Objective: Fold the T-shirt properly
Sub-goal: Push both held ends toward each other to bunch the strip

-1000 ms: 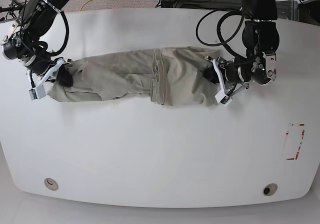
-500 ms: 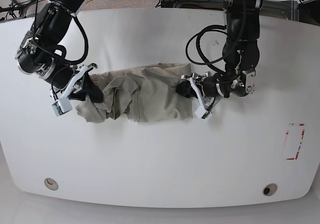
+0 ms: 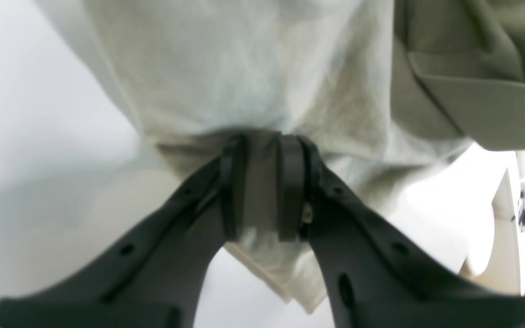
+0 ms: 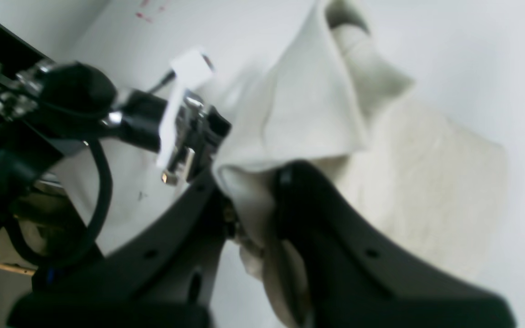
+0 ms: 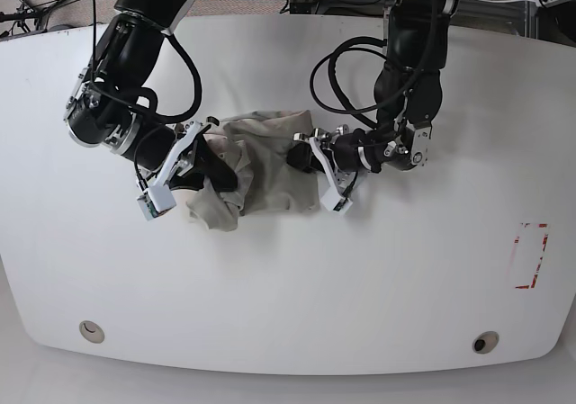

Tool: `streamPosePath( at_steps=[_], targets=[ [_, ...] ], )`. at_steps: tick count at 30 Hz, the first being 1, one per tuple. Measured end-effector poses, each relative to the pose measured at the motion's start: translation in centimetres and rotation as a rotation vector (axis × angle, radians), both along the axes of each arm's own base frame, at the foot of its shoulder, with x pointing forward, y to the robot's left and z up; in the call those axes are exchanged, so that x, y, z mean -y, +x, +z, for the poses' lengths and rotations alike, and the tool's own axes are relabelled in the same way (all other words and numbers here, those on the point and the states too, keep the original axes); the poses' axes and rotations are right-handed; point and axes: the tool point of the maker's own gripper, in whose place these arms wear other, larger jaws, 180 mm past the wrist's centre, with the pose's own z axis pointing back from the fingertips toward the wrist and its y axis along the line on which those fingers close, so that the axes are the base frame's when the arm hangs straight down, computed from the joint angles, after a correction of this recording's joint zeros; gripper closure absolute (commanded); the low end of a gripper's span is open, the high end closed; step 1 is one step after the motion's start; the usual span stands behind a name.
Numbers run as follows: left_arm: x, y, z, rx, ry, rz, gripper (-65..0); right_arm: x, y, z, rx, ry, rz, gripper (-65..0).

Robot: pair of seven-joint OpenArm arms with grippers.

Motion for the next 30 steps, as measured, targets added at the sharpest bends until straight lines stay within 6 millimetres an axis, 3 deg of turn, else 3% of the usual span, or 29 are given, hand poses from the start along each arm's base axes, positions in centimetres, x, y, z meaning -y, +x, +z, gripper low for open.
streamPosePath(
  at_steps=[7,10,14,17,20,21,25,30],
  targets=[
    [0.8,-0.3,0.0,0.007,-0.006,-0.015,-10.7,-2.5,0.1,-0.9,-0.021,-0.043,0.045,0.0],
    [0.8,-0.3,0.1,0.008,-0.007,-0.015,-10.7,-4.0,-0.1,-1.6,-0.030,-0.091,0.087,-4.3],
    [0.7,-0.3,0.0,0.005,-0.008,-0.014,-10.8,-4.1,0.2,-2.5,-0.025,-0.182,0.095,-24.1],
    [0.7,-0.3,0.0,0.006,-0.008,-0.015,-10.8,-4.2,0.5,-2.9,-0.013,-0.229,0.090,-45.3],
    [0.8,-0.3,0.0,0.006,-0.010,-0.016,-10.8,-4.0,1.1,-2.9,0.011,-0.255,0.060,-61.2],
    [0.8,-0.3,0.1,0.007,-0.009,-0.016,-11.0,-4.1,1.3,-2.8,0.015,-0.256,0.055,-63.7],
    [0.7,-0.3,0.1,0.007,-0.010,-0.014,-12.1,-4.1,2.1,-1.9,0.043,-0.258,0.049,-65.0],
    [0.4,0.0,0.4,-0.002,-0.046,0.015,-30.8,-4.6,2.9,-0.8,0.071,-0.240,0.039,-65.0]
  ],
)
